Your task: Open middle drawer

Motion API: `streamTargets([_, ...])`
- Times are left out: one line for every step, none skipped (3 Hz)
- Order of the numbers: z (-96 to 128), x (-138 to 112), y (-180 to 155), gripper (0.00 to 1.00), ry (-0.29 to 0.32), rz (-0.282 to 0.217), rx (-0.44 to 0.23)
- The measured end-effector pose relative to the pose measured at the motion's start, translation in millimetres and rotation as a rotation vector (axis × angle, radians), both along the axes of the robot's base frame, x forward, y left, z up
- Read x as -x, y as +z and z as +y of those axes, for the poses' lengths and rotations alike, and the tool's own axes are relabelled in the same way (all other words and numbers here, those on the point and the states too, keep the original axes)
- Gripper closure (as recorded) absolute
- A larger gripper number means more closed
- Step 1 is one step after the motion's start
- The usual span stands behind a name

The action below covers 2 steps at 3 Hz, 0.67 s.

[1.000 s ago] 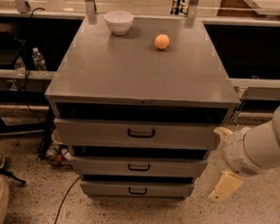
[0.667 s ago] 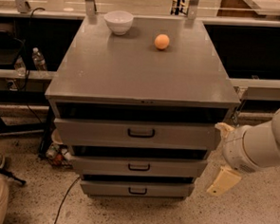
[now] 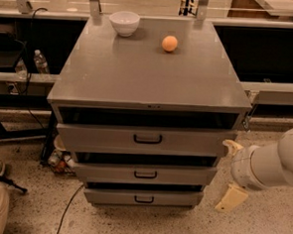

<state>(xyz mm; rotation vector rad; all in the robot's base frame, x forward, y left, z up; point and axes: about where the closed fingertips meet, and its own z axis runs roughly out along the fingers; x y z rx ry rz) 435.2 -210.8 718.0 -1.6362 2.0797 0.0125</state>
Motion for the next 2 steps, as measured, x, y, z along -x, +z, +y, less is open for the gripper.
streamTargets([-13, -6, -80, 0.00, 0.012, 0.028, 0.006])
streamTargets([-14, -17, -134, 0.00, 0.017, 0.064, 0.014])
